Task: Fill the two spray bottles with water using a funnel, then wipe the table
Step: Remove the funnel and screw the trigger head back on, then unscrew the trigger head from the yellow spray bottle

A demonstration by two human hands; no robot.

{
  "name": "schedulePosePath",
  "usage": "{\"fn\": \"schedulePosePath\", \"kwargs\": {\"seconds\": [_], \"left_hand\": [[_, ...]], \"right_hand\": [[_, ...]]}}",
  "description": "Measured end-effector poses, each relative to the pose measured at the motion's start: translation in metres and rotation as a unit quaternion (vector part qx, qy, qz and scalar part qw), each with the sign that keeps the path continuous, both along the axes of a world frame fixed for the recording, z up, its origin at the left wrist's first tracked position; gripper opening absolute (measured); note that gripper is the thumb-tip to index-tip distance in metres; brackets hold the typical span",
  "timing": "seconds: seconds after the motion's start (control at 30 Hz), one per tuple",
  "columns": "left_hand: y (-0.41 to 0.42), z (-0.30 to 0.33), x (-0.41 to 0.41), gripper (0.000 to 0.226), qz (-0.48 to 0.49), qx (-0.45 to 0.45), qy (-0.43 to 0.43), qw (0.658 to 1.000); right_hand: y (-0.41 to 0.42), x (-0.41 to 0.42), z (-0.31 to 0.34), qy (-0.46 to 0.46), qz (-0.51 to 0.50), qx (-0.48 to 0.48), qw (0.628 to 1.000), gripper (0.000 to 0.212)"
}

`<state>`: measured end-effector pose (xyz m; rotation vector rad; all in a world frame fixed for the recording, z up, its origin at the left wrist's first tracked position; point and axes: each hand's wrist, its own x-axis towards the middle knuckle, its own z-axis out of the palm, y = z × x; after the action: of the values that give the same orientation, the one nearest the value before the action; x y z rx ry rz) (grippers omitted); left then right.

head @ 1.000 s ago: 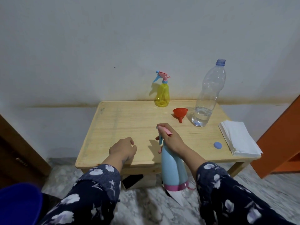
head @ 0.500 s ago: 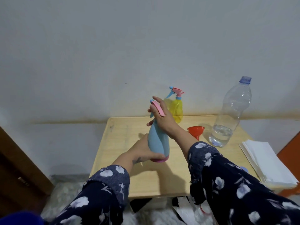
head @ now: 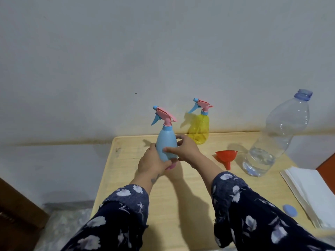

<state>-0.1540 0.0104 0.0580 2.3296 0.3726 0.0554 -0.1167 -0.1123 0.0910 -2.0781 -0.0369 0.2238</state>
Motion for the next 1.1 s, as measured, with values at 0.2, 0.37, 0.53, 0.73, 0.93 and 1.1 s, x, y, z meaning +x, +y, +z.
{"fn": "schedulePosePath", "kwargs": {"seconds": [0.2,0.37,0.53,0.73,0.93,1.1], "left_hand": [[-0.006,-0.02,0.059,0.068,0.018,-0.064,-0.043,0.997],[-0.005,-0.038,0.103,0.071,0.039,-0.097,-0.053,0.993],[-0.004,-0.059,0.126,0.07,0.055,-0.121,-0.05,0.99],[-0.002,-0.071,0.131,0.076,0.043,-0.085,-0.047,0.994],[-0.026,-0.077,0.11,0.065,0.113,0.022,-0.009,0.993],[-0.061,-0.087,0.101,0.042,0.035,0.046,-0.029,0.998]], "right_hand": [[-0.006,0.06,-0.02,-0.044,0.018,0.022,0.999,0.072],[-0.003,0.105,-0.041,-0.042,0.027,0.058,0.997,0.065],[-0.001,0.133,-0.059,-0.034,0.052,0.065,0.996,0.061],[-0.004,0.138,-0.069,-0.038,0.067,0.046,0.996,0.065],[-0.023,0.124,-0.063,-0.056,-0.004,0.036,0.998,0.036],[-0.062,0.115,-0.059,-0.103,-0.138,-0.001,0.985,0.016]]}}
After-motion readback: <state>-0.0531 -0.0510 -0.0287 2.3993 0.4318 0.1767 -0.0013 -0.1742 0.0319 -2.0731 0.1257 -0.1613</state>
